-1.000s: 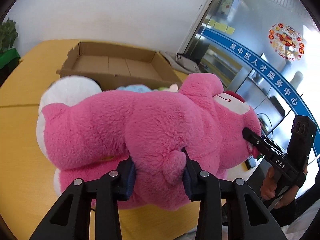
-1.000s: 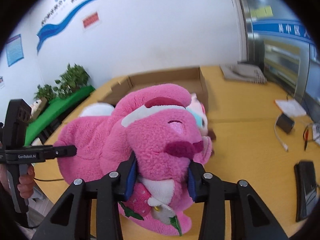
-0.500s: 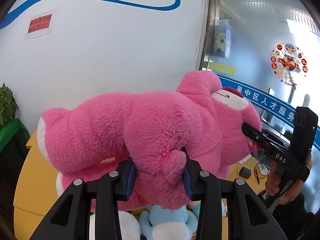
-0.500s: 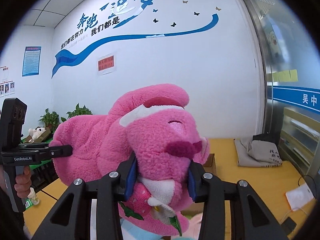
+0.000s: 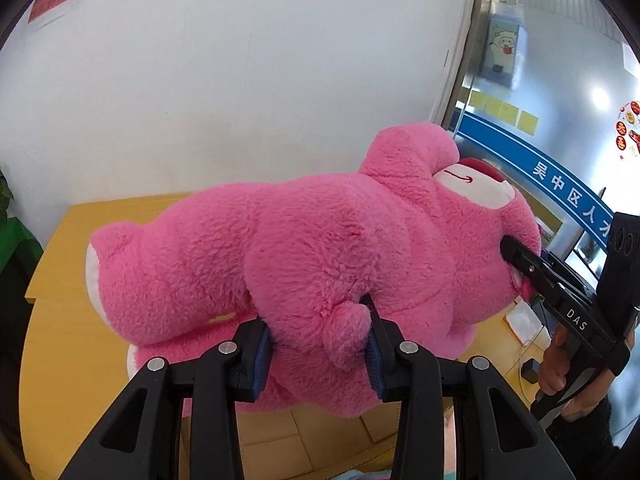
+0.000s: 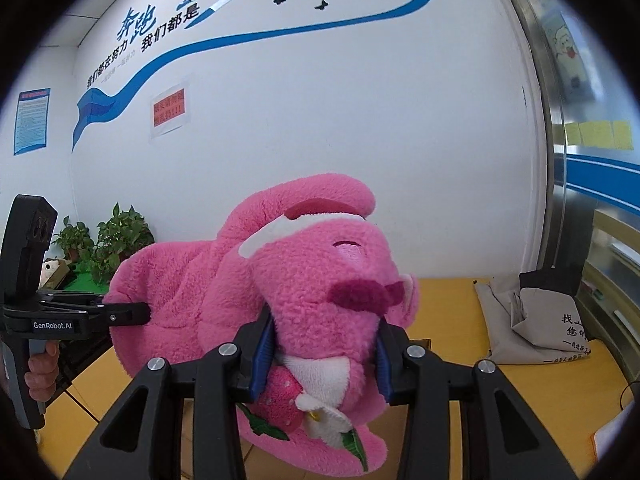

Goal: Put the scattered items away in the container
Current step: 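Lift the pink bear up off the pile with both grippers, then carry the pink bear over the cardboard box and lower it inside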

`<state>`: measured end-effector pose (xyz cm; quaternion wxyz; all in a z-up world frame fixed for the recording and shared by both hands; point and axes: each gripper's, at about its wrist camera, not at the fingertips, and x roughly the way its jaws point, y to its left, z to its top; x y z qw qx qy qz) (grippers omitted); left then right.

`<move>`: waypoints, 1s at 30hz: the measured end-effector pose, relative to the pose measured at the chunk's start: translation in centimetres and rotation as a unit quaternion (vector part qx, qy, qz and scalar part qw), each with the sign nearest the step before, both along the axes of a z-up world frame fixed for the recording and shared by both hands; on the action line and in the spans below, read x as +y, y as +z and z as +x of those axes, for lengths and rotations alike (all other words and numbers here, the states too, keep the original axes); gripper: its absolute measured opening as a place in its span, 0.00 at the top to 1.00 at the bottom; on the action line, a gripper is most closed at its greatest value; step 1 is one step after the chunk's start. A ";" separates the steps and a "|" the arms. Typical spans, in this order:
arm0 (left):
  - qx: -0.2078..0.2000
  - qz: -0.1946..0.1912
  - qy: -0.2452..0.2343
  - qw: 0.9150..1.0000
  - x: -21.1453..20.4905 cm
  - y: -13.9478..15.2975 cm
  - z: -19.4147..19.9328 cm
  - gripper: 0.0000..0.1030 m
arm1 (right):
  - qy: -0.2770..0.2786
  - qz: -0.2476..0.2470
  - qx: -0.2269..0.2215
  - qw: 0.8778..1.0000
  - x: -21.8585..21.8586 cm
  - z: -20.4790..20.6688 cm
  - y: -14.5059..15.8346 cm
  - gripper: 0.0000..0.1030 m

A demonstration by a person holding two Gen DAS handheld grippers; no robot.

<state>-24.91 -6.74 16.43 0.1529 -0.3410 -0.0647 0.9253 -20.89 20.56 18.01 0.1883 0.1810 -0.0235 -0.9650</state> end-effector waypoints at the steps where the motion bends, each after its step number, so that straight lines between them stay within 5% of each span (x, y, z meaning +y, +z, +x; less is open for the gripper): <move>1: -0.009 -0.001 0.000 1.000 0.1 -0.8 -1.2 0.60 | -0.004 0.001 -0.009 1.000 0.1 -1.3 -0.8 0.61; 10: -0.097 -0.003 -0.001 0.995 1.1 -8.3 -9.4 0.61 | -0.025 0.017 -0.096 0.995 0.4 -8.7 -7.7 0.61; 22: -0.167 -0.041 0.006 0.985 4.4 -14.9 -12.4 0.64 | -0.049 0.025 -0.206 0.977 0.9 -13.0 -14.6 0.61; 30: -0.171 -0.057 0.014 0.984 5.4 -16.9 -13.5 0.62 | -0.073 0.045 -0.248 0.965 1.3 -14.6 -17.9 0.57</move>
